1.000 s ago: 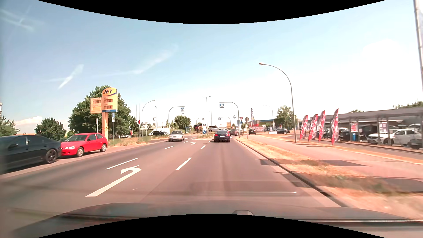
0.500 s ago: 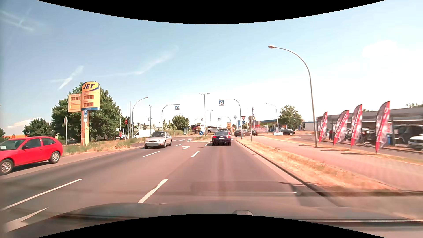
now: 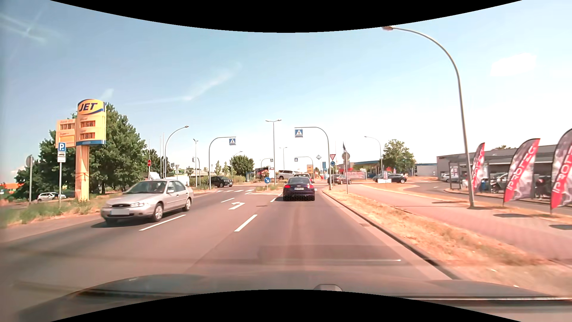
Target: Follow the waypoints while adhering to traffic rules and regulations
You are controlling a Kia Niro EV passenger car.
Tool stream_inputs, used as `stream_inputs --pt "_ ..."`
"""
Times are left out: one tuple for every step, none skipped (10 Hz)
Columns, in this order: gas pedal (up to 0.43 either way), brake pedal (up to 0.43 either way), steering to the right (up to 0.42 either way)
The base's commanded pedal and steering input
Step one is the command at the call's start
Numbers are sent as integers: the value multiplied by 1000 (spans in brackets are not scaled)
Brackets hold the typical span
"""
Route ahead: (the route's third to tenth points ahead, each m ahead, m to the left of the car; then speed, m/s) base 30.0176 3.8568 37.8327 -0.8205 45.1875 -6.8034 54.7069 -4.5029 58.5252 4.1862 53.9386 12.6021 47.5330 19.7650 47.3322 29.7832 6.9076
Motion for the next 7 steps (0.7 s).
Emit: stream_inputs --pt "0 250 -6" --pt "0 256 -7" --pt "0 256 -9" --pt "0 250 -11" --pt "0 256 -11" --pt "0 250 -11" --pt "0 250 -11"
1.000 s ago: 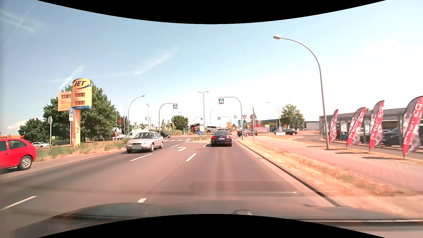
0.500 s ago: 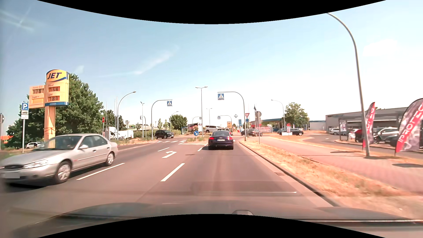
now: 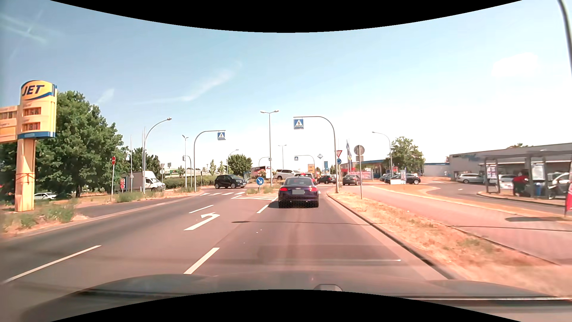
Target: Follow the waypoints while adhering to traffic rules and regulations
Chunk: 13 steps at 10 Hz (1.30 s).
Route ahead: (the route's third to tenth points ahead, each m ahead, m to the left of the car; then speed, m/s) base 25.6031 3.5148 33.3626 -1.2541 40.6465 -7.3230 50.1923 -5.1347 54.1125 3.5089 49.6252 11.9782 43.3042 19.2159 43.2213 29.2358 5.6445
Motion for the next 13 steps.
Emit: stream_inputs --pt "0 250 -11" --pt "0 244 -11" --pt "0 244 -10" --pt "0 244 -10" --pt "0 244 -10" --pt "0 244 -9" --pt "0 244 -7" --pt "0 244 -5" --pt "0 244 -5" --pt "0 238 -5" --pt "0 238 -5" --pt "0 238 -5" --pt "0 232 -5"
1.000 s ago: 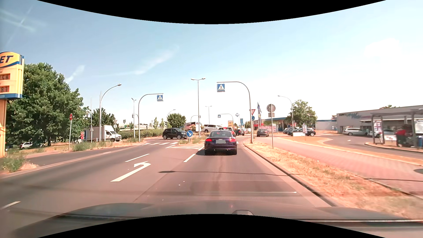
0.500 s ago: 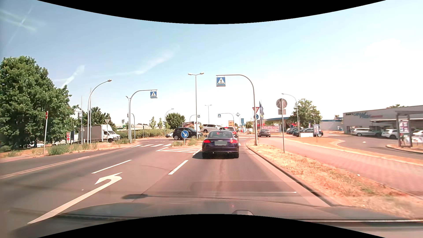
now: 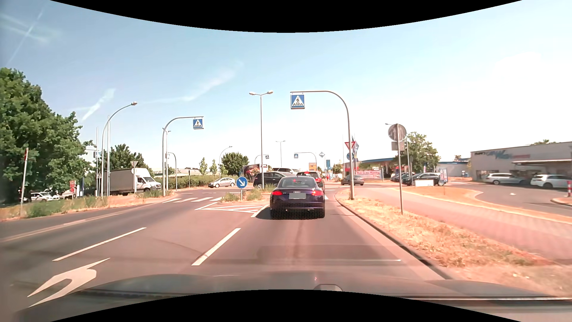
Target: Follow the waypoints while adhering to traffic rules and regulations
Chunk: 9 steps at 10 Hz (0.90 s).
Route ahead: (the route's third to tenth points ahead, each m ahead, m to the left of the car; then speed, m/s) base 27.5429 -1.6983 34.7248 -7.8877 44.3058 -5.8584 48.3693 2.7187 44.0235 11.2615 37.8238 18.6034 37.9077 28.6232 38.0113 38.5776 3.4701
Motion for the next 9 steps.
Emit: stream_inputs --pt "0 220 -5" --pt "0 207 -5" --pt "0 195 -5" --pt "0 177 -5" --pt "0 165 -4" --pt "0 159 -4" --pt "0 159 -5" --pt "0 152 -5" --pt "0 152 -5"
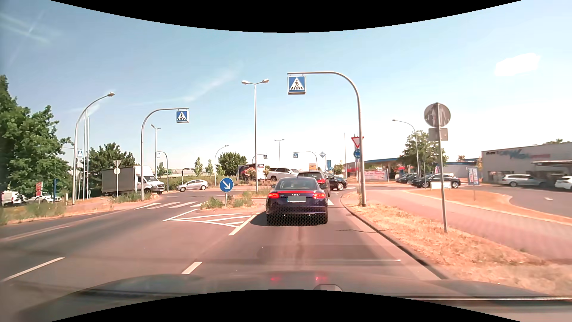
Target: Follow the waypoints while adhering to traffic rules and regulations
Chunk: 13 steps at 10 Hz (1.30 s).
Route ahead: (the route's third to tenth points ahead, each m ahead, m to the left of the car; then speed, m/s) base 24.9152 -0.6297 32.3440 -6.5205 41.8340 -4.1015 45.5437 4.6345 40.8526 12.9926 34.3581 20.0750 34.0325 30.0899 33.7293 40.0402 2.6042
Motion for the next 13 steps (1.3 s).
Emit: stream_inputs --pt "0 152 -5" --pt "0 152 -5" --pt "0 152 -4" --pt "0 152 -4" --pt "0 146 -5" --pt "0 146 -4" --pt "0 140 -4" --pt "0 134 -4" --pt "0 128 -4" --pt "0 116 -2" --pt "0 116 -1" --pt "0 110 -1" --pt "0 98 -1"
